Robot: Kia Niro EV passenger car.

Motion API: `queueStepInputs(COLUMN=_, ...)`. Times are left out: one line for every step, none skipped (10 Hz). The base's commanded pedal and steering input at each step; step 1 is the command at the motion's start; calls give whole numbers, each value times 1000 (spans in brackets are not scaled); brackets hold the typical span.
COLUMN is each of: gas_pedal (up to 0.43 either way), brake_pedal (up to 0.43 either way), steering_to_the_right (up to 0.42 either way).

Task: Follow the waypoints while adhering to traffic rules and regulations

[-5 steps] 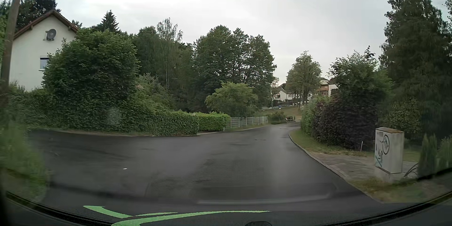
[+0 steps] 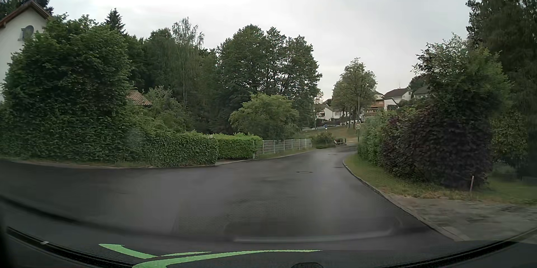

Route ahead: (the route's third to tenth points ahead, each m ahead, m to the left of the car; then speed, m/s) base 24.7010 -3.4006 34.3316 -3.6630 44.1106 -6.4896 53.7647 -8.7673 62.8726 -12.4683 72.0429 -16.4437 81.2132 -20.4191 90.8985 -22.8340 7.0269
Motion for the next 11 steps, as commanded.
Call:
queueStepInputs(gas_pedal=59, brake_pedal=0, steering_to_the_right=24)
queueStepInputs(gas_pedal=59, brake_pedal=0, steering_to_the_right=24)
queueStepInputs(gas_pedal=59, brake_pedal=0, steering_to_the_right=24)
queueStepInputs(gas_pedal=59, brake_pedal=0, steering_to_the_right=24)
queueStepInputs(gas_pedal=59, brake_pedal=0, steering_to_the_right=24)
queueStepInputs(gas_pedal=59, brake_pedal=0, steering_to_the_right=25)
queueStepInputs(gas_pedal=47, brake_pedal=0, steering_to_the_right=25)
queueStepInputs(gas_pedal=47, brake_pedal=0, steering_to_the_right=25)
queueStepInputs(gas_pedal=47, brake_pedal=0, steering_to_the_right=25)
queueStepInputs(gas_pedal=47, brake_pedal=0, steering_to_the_right=28)
queueStepInputs(gas_pedal=39, brake_pedal=0, steering_to_the_right=33)
